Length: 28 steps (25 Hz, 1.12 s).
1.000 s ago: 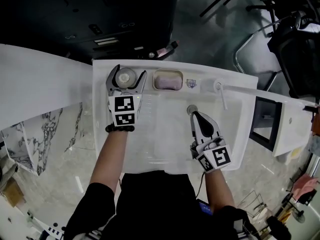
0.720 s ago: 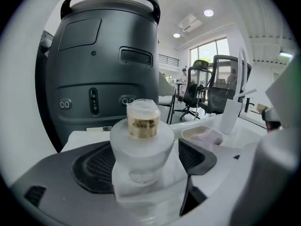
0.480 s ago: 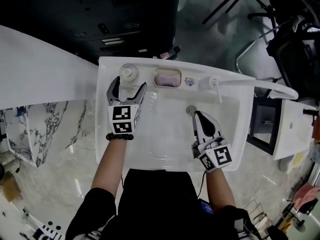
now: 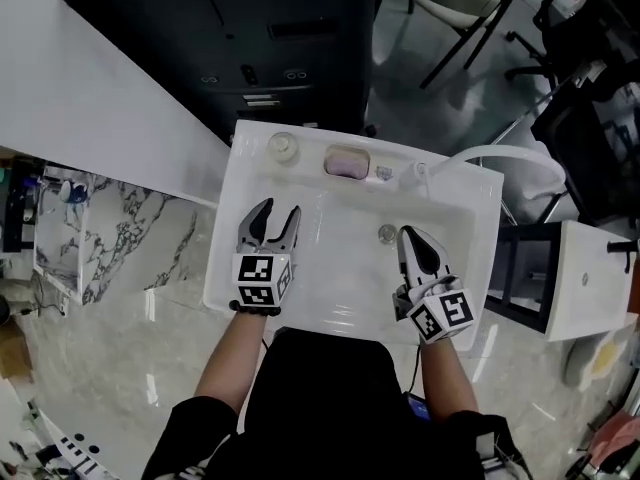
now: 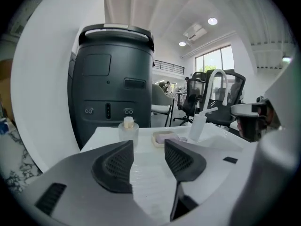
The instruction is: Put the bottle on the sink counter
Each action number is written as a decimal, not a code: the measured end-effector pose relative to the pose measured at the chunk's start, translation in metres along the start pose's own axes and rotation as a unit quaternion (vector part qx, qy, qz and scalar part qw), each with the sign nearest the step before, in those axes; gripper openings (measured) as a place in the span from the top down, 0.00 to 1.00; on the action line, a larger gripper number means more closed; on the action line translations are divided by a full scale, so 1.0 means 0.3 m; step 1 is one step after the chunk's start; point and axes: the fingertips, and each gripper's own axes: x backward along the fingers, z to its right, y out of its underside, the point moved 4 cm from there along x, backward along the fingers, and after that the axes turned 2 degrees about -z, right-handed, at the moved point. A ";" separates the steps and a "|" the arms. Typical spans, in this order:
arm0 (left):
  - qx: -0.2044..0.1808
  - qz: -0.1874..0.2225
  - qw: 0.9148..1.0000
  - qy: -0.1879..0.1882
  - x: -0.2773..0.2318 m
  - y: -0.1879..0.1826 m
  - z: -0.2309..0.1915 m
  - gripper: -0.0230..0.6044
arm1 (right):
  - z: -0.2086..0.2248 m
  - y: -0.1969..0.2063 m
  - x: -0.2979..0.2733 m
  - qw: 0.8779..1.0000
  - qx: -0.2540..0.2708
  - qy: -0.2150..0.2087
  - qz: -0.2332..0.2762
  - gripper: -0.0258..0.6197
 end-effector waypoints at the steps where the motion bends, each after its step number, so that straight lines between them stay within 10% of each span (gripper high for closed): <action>1: -0.009 0.009 1.000 -0.005 0.031 -0.015 0.003 0.63 | -0.004 -0.008 -0.001 1.000 -0.004 -0.005 0.006 0.91; 15: 0.031 0.115 0.992 -0.035 0.418 -0.135 0.058 0.79 | -0.149 -0.072 0.150 0.999 0.006 -0.044 0.023 0.91; 28: 0.040 0.151 0.987 0.026 0.525 -0.168 -0.057 0.79 | -0.337 -0.084 0.082 0.999 0.024 -0.014 0.047 0.91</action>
